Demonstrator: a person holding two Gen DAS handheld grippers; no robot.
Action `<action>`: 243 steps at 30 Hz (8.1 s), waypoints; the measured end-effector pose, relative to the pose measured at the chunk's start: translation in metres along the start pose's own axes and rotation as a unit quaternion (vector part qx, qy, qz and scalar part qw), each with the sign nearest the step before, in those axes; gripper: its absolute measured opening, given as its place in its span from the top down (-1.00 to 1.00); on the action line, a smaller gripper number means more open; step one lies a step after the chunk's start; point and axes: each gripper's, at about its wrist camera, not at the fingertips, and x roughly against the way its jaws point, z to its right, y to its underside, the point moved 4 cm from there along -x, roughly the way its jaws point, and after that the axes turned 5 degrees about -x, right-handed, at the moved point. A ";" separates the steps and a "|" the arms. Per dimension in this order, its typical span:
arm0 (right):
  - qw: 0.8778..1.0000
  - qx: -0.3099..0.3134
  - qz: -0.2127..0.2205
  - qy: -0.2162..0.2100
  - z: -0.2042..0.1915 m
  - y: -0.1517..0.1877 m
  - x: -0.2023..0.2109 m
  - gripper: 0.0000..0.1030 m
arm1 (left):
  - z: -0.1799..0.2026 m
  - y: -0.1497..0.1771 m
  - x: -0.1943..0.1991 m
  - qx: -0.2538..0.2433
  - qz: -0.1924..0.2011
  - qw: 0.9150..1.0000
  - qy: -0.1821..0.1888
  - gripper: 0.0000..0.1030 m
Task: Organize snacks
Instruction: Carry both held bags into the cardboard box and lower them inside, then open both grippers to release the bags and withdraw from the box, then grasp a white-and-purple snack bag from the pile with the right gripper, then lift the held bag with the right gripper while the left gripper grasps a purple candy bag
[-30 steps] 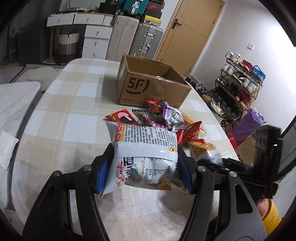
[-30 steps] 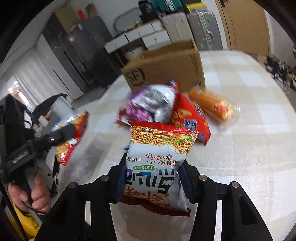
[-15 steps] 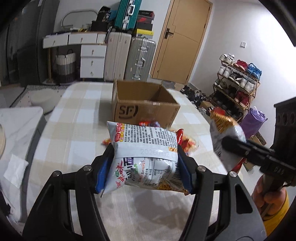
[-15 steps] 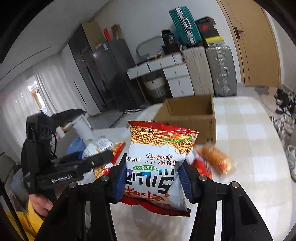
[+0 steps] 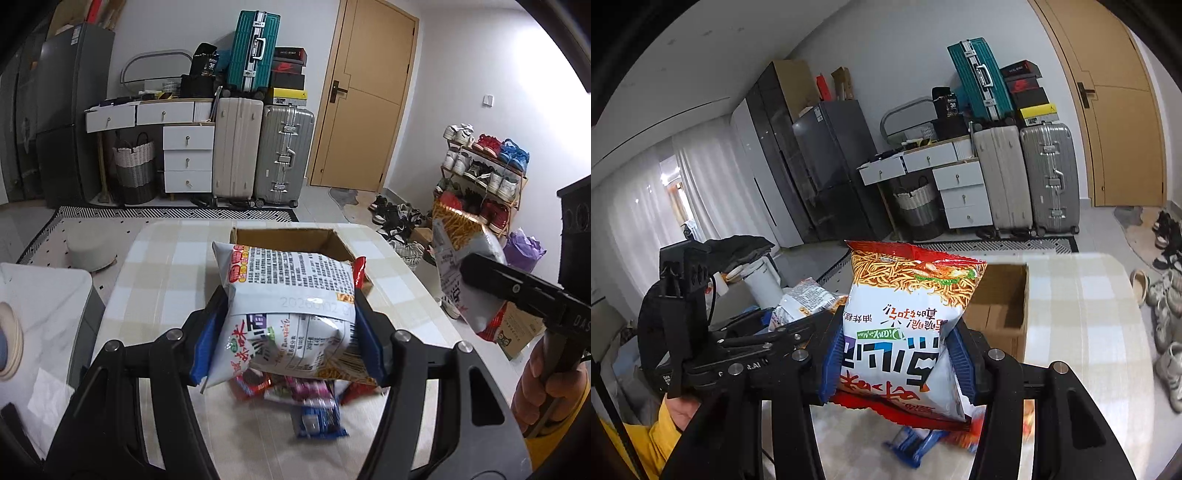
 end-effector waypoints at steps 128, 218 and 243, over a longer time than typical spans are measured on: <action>0.992 -0.005 0.068 0.110 0.013 0.081 0.048 -0.99 | -0.002 0.084 0.032 0.017 -0.005 0.997 -0.074 -0.98; 0.993 -0.082 -0.071 -0.054 0.127 0.109 -0.050 0.16 | -0.004 0.147 -0.185 0.008 -0.191 0.980 -0.047 -0.98; 0.991 -0.117 -0.057 -0.035 0.143 0.132 -0.025 0.16 | 0.011 0.144 -0.225 0.004 -0.195 0.981 -0.004 0.23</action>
